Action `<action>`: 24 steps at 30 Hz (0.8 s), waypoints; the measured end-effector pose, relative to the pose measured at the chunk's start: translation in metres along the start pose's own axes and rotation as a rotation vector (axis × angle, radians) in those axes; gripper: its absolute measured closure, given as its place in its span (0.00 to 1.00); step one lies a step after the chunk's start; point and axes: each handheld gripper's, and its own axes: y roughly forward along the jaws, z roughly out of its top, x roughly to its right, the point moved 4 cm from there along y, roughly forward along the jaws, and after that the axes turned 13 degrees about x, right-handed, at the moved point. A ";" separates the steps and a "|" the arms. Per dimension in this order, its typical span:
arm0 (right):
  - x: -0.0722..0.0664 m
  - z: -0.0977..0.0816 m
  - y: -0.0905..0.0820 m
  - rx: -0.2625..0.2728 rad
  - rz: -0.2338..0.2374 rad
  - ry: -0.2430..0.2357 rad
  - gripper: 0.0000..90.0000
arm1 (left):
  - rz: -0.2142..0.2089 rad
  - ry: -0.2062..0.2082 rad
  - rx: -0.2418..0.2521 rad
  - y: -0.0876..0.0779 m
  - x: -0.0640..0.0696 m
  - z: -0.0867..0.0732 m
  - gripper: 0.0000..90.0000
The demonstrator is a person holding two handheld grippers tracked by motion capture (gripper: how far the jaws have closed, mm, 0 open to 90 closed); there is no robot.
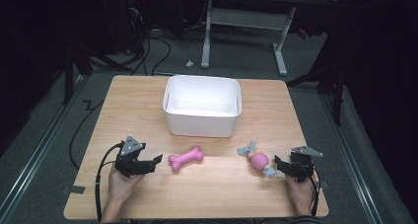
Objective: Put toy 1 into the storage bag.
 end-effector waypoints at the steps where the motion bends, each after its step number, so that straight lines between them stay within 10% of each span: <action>1: 0.000 0.000 0.000 0.000 0.000 0.000 0.33 | 0.000 0.000 0.000 0.000 0.000 0.000 0.23; 24: 0.000 0.000 0.000 0.000 0.001 -0.003 0.33 | -0.144 0.078 -0.047 0.043 0.039 0.014 0.29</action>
